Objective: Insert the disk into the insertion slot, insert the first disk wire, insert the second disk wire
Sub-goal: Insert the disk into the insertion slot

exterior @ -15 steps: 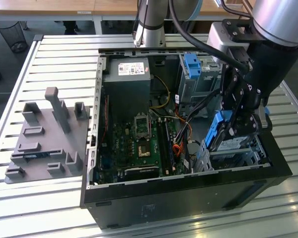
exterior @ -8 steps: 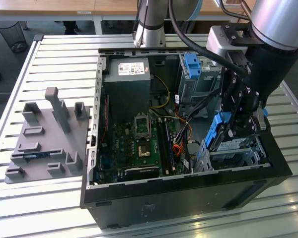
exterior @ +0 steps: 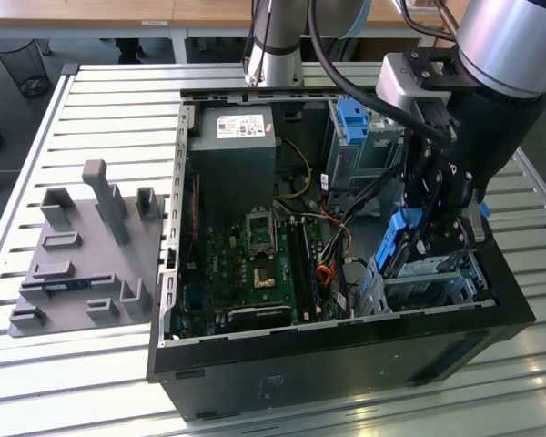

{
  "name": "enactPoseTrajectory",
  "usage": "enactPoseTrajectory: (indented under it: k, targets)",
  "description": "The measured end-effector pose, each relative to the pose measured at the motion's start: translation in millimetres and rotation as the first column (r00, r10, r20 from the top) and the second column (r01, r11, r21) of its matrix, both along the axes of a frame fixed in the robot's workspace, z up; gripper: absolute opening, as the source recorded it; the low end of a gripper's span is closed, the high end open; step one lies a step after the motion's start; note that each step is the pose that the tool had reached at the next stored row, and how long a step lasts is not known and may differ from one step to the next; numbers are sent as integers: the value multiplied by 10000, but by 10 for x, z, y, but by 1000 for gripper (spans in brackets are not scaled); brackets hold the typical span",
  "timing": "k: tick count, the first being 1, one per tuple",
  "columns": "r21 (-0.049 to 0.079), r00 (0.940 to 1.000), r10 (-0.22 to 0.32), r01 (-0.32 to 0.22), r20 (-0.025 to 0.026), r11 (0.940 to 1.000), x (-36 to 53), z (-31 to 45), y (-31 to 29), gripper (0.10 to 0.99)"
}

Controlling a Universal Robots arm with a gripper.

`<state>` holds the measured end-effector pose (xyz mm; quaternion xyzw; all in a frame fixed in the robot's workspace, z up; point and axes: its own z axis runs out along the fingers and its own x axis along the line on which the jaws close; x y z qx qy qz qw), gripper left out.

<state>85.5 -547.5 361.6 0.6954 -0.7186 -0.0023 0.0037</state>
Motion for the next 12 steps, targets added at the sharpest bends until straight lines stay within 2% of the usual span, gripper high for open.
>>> enactPoseTrajectory:
  k: [12]
  targets:
    - [-1,10000,0,0,0,10000,0,-73,0,365]
